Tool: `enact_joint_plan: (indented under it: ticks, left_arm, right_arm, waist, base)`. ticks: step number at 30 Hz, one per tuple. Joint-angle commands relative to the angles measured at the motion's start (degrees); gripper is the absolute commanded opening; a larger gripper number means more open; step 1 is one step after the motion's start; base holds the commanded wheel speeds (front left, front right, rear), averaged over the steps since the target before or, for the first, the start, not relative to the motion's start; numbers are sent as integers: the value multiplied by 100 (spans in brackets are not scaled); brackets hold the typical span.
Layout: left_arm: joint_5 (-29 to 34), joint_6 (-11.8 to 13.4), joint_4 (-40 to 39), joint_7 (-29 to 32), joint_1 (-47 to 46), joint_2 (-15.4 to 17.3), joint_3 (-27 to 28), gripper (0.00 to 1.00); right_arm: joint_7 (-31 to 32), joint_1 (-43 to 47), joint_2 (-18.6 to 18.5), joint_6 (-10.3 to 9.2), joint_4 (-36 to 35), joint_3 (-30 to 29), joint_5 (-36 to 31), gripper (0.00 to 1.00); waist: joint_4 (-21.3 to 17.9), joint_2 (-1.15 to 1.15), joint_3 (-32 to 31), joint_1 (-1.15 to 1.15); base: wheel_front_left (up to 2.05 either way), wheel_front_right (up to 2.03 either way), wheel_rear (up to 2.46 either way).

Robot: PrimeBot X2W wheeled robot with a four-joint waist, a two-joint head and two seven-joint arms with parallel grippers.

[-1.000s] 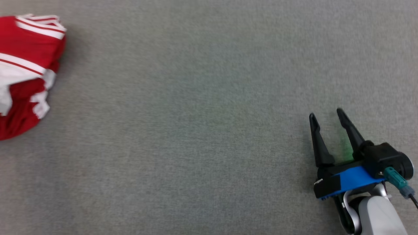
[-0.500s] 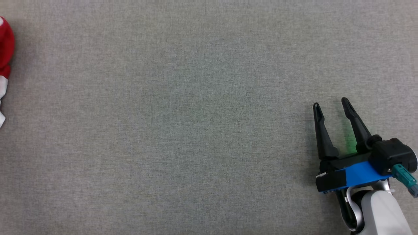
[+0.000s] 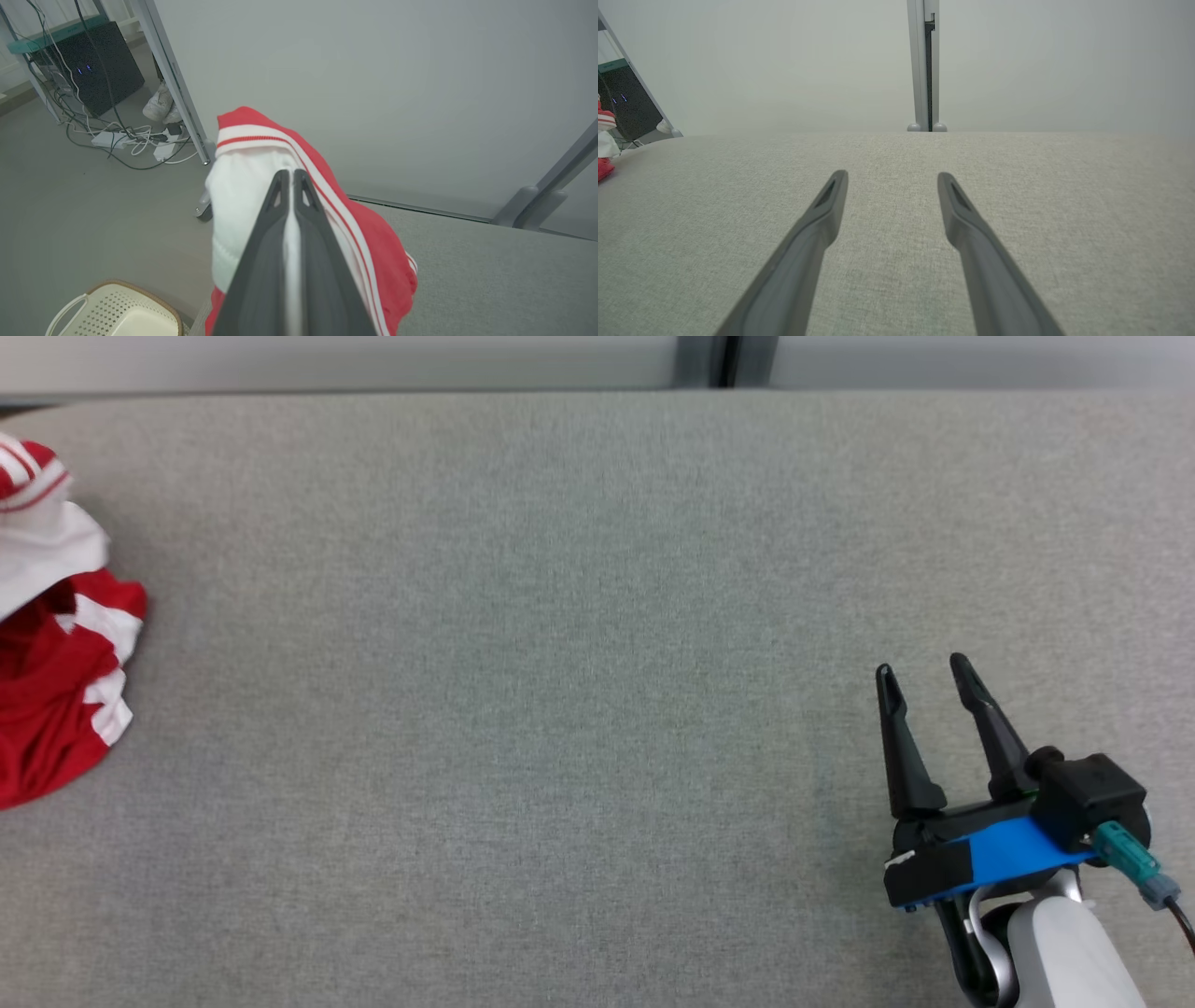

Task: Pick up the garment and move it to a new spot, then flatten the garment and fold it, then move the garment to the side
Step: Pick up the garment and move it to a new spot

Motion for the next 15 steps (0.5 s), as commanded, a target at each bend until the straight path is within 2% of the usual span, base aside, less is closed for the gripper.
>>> enact_joint_plan:
  ticks: [1, 7, 15]
  left_arm:
    - [47, -68, -160, -24, -260, 30, -122, 0]
    - [65, -213, -794, 48, -1150, -140, -743, 0]
    - [-282, -275, -1463, 180, -1970, -867, -1655, 0]
  right_arm:
    - [-70, 67, -24, 3, 90, 40, 69, 100]
    - [-172, 167, -25, 3, 366, 115, 266, 100]
    - [-211, 269, -21, 3, 492, 128, 320, 100]
  waist:
    - [-129, 0, -303, 1]
    - [-244, 0, -858, 1]
    - [-577, 0, -1138, 1]
  base:
    - [0, 0, 0]
    - [0, 0, 0]
    - [0, 0, 0]
